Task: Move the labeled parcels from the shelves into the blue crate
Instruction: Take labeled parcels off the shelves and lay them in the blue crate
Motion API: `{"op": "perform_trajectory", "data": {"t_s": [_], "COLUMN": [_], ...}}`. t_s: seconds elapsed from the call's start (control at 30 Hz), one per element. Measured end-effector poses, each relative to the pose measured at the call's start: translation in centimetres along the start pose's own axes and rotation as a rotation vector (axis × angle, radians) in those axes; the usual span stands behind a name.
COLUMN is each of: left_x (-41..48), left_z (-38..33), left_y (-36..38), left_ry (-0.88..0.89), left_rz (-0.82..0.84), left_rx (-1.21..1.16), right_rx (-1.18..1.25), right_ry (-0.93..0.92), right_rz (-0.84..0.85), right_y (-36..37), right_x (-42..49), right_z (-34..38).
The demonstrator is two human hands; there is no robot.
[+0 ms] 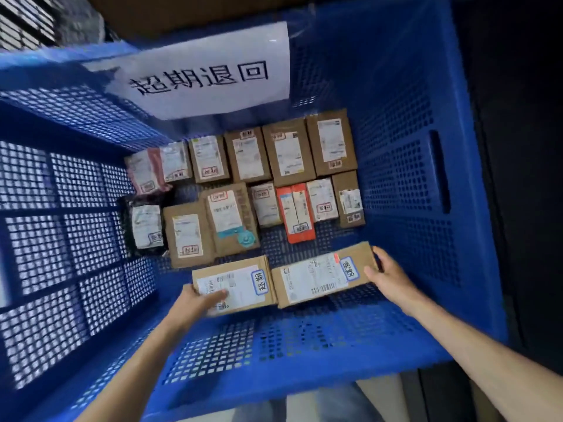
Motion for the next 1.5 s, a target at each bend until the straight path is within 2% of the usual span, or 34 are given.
{"op": "perform_trajectory", "data": {"t_s": [0.27, 0.4, 0.57, 0.7, 0.83, 0.93, 1.03, 1.13, 1.2, 1.3, 1.37, 1.5], "left_x": [10.6, 14.8, 17.7, 18.5, 18.2, 18.8, 19.3, 17.8, 17.4, 17.5, 17.6, 18.1], "left_z": [4.3, 5.9, 5.7, 6.3, 5.3, 5.3, 5.5, 3.6, 2.9, 2.9, 3.1, 3.2], "left_y": [5.4, 7.8, 10.9, 13.1, 15.0, 14.6, 14.2, 14.0, 14.2, 15.0, 15.2, 14.5], "left_ry": [-0.031, -0.056, -0.093, -0.101, -0.136, -0.164, -0.137, -0.076, -0.009, 0.096, 0.110, 0.163], "left_rz": [0.032, 0.062, 0.072, 0.101, 0.007, -0.027, -0.028, -0.122, -0.169, -0.063, 0.005, 0.028], "left_rx": [0.108, 0.181, 0.184, 0.198, 0.174, 0.240, 0.363, 0.588, 0.723, 0.834, 0.833, 0.813], "right_rx": [-0.147, -0.295, -0.445, -0.558, -0.888, -0.956, -0.996, -1.055, -1.117, -1.195, -1.213, -1.203], "right_ry": [0.004, 0.029, 0.100, 0.122, 0.021, -0.129, -0.236, -0.214, -0.202, -0.196, -0.193, -0.132], "right_rz": [0.067, 0.088, 0.042, -0.100, -0.179, -0.213, -0.094, 0.094, 0.097, 0.055, 0.047, 0.105], "right_y": [3.6, 4.3, 4.9, 4.5, 4.6, 5.5, 7.6, 9.3, 9.8, 10.3, 10.7, 10.9], "right_x": [11.3, 15.0, 18.2, 17.4, 15.4, 14.5, 14.0, 13.9, 14.2, 14.3, 14.0, 13.4], "right_z": [-4.1, -5.9, -9.2, -8.8, -7.8, -6.8, -5.7, -4.9, -4.7, -4.9, -5.2, -6.0]}}
Point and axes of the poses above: each hand's wrist, its own x-axis towards the middle knuckle, its own y-axis out of the palm, z = x × y, the point moved 2 cm from there along x, towards the middle knuckle, and after that the axes turned 6 degrees about -z, right-handed, at the moved point
